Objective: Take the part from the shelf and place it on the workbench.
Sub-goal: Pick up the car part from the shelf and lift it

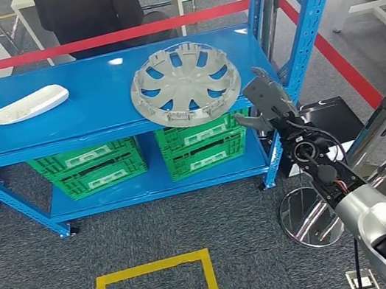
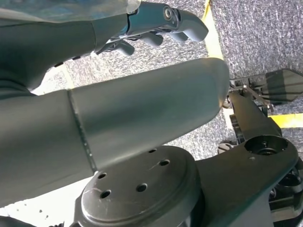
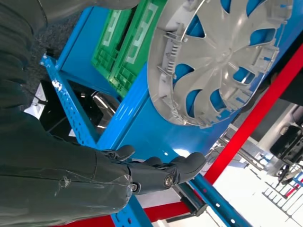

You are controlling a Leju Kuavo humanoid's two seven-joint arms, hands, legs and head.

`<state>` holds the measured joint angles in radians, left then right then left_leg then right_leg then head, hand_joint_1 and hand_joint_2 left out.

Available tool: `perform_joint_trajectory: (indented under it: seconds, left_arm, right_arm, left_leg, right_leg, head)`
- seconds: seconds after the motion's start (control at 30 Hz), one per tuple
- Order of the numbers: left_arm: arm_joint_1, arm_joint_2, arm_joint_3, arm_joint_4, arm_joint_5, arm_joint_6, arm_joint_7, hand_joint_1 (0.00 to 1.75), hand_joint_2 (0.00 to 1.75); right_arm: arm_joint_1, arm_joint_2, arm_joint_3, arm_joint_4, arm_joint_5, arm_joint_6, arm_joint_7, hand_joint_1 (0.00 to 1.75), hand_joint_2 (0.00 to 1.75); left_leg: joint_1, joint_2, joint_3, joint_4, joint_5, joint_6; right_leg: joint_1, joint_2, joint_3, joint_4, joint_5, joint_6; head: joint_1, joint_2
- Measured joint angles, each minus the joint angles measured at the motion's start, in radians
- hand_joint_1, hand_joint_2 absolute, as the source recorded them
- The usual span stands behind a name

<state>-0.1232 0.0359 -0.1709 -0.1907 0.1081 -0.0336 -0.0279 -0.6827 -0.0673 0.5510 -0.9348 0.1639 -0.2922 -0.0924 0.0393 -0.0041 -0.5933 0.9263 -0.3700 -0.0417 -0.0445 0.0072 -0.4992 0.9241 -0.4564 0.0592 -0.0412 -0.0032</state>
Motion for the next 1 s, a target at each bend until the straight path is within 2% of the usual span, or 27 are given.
perform_joint_trajectory:
  seconds: [0.07,0.2,0.43,0.83,1.0]
  left_arm:
    - [0.0,0.001,-0.001,0.0,0.0,0.0,0.0,0.0,0.0]
    - [0.0,0.002,-0.005,0.0,0.001,0.001,0.0,0.0,0.0]
    - [0.001,0.002,-0.006,0.0,0.007,0.003,0.0,0.0,0.0]
    - [0.002,0.002,-0.006,0.0,0.013,0.004,-0.003,0.0,0.0]
    - [0.003,0.005,-0.007,0.0,0.018,0.007,-0.011,0.0,0.0]
  right_arm:
    - [0.006,-0.002,-0.003,-0.004,-0.026,0.002,-0.016,0.0,1.75]
    - [0.019,-0.003,-0.016,-0.006,-0.122,0.025,-0.082,0.0,0.0]
    - [0.057,-0.003,-0.055,-0.027,-0.32,0.1,-0.242,0.0,0.0]
    - [0.077,-0.003,-0.082,-0.048,-0.333,0.111,-0.258,0.0,0.0]
    - [0.079,-0.003,-0.081,-0.052,-0.328,0.119,-0.261,0.0,0.0]
  left_leg:
    - [0.0,0.0,0.0,0.0,0.0,0.0]
    - [0.0,0.0,0.001,0.0,0.0,0.0]
    - [0.0,0.0,0.002,-0.001,0.0,0.0]
    - [0.0,0.0,0.003,-0.002,0.0,-0.001]
    - [-0.003,0.0,0.001,0.005,-0.004,0.006]
  right_leg:
    - [0.0,0.0,0.0,0.0,0.0,0.0]
    - [0.0,0.0,0.0,0.0,0.0,0.0]
    - [0.0,0.0,0.001,0.0,0.0,-0.001]
    - [0.0,0.0,0.001,0.0,0.0,-0.001]
    - [-0.003,0.0,0.003,-0.002,0.0,0.0]
  head:
    - [0.0,0.0]
    - [0.0,0.0]
    - [0.0,0.0]
    - [0.0,0.0]
    - [0.0,0.0]
